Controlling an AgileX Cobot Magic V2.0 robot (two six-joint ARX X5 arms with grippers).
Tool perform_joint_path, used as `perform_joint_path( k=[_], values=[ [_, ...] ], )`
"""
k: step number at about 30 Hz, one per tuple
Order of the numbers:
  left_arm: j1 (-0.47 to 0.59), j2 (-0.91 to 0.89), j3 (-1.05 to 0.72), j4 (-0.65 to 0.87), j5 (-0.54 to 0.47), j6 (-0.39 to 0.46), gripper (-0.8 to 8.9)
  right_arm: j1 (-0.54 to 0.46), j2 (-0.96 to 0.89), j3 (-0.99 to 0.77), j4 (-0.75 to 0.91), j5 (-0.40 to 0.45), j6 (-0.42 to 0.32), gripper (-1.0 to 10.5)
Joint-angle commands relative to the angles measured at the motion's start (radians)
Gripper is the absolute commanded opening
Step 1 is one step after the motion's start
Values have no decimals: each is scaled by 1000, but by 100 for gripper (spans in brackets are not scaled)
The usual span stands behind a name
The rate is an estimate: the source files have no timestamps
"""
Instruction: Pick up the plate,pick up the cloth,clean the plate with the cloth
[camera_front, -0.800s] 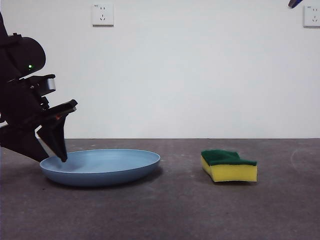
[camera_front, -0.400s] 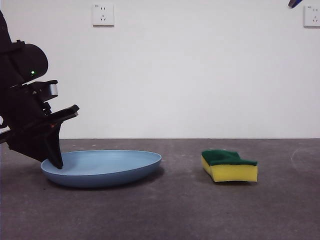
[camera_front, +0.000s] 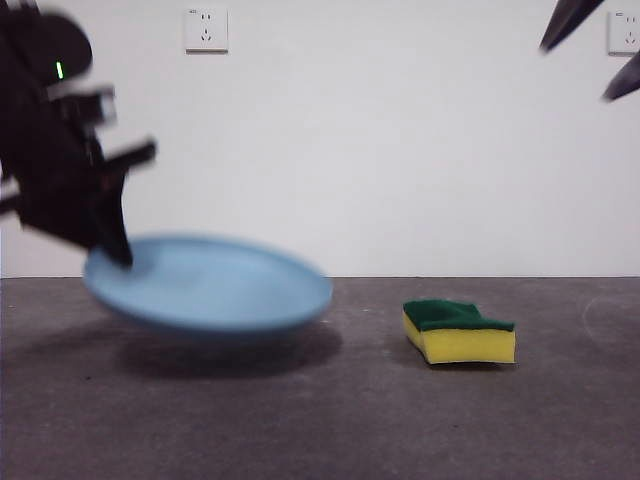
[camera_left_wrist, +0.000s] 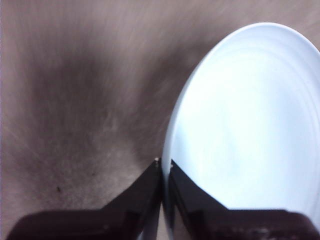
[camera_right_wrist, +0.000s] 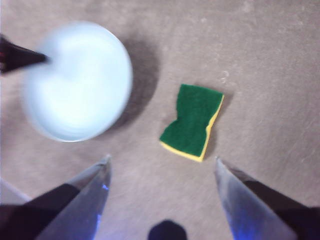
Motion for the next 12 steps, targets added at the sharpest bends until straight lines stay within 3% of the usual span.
perform_joint_path(
  k=[1, 8, 12],
  values=[
    [-11, -138, -10, -35, 1, 25, -9, 48, 88, 3, 57, 82, -4, 336],
    [-17, -429, -10, -146, -1, 32, -9, 151, 300, 8, 200, 221, 18, 332],
    [-17, -566, -10, -221, -1, 32, -9, 211, 430, 8, 279, 293, 26, 275]
  ],
)
